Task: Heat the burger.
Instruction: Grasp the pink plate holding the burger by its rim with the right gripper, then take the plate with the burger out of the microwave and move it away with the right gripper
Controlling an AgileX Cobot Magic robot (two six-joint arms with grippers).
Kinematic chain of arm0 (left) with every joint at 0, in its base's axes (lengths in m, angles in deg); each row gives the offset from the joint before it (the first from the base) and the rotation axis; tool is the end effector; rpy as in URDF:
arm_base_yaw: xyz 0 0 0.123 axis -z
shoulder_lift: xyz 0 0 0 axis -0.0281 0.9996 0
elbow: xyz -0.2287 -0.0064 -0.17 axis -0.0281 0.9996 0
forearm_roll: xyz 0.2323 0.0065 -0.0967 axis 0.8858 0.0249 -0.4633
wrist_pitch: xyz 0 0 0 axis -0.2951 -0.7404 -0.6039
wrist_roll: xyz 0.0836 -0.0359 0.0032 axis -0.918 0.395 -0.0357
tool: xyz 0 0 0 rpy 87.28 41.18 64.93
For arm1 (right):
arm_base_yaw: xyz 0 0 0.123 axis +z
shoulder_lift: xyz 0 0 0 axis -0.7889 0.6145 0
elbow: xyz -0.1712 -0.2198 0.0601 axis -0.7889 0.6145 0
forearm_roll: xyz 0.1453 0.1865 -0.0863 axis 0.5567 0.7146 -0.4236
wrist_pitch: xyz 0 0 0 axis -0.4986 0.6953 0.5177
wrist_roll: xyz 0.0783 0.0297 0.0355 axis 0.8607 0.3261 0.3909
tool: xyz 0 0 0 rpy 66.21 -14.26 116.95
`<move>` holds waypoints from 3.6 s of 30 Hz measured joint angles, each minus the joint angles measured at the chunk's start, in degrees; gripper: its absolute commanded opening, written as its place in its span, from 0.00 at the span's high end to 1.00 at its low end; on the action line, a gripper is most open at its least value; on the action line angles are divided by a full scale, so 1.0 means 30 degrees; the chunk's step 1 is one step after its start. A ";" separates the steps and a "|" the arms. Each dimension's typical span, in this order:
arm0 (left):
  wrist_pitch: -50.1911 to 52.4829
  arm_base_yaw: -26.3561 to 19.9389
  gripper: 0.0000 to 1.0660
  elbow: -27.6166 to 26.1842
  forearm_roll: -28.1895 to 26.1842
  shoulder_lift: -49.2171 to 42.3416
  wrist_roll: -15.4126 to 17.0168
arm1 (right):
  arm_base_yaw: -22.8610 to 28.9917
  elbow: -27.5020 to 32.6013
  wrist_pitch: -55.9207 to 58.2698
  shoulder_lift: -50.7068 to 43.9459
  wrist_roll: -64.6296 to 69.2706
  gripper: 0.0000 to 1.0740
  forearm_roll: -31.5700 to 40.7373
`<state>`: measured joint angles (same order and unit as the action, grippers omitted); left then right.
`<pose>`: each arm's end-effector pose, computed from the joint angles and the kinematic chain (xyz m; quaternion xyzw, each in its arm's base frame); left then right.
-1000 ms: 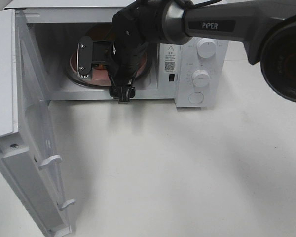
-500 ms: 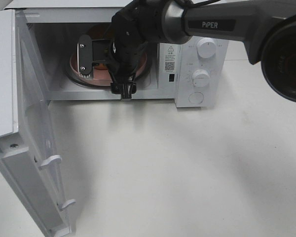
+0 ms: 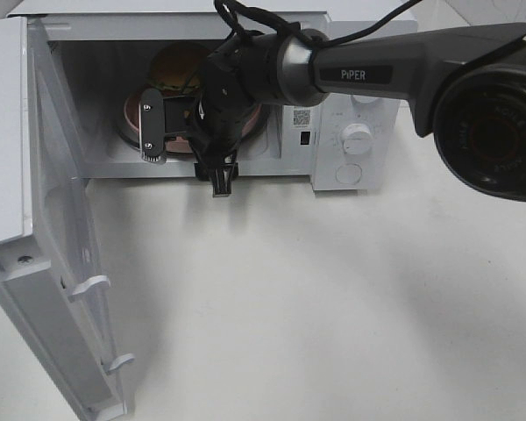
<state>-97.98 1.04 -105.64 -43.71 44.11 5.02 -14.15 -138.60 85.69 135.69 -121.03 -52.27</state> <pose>-0.0050 -0.0011 0.2785 0.0447 0.8466 0.0266 0.5297 0.4339 0.3215 0.1316 -0.7178 0.6024 -0.1465 0.3167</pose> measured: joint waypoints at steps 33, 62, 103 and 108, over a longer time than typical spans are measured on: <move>0.0000 0.0000 0.21 0.0000 0.0000 0.0000 0.0000 | 0.1089 0.0325 0.2426 -0.1413 -0.2426 1.00 0.2215; 0.0000 0.0000 0.21 0.0000 0.0000 0.0000 0.0000 | 0.1872 1.3675 -0.4832 -0.8824 -0.3037 1.00 0.0802; 0.0000 0.0000 0.21 0.0000 0.0000 0.0000 0.0000 | 0.1967 2.4026 -0.7773 -1.8048 -0.3018 1.00 -0.0229; 0.0000 0.0000 0.21 0.0000 0.0000 0.0000 0.0000 | 0.1967 2.5000 -0.7735 -1.9366 -0.3018 1.00 -0.0229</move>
<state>-97.98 1.04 -105.64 -43.71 44.11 5.02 -8.25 -63.60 62.48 77.60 -130.08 -52.96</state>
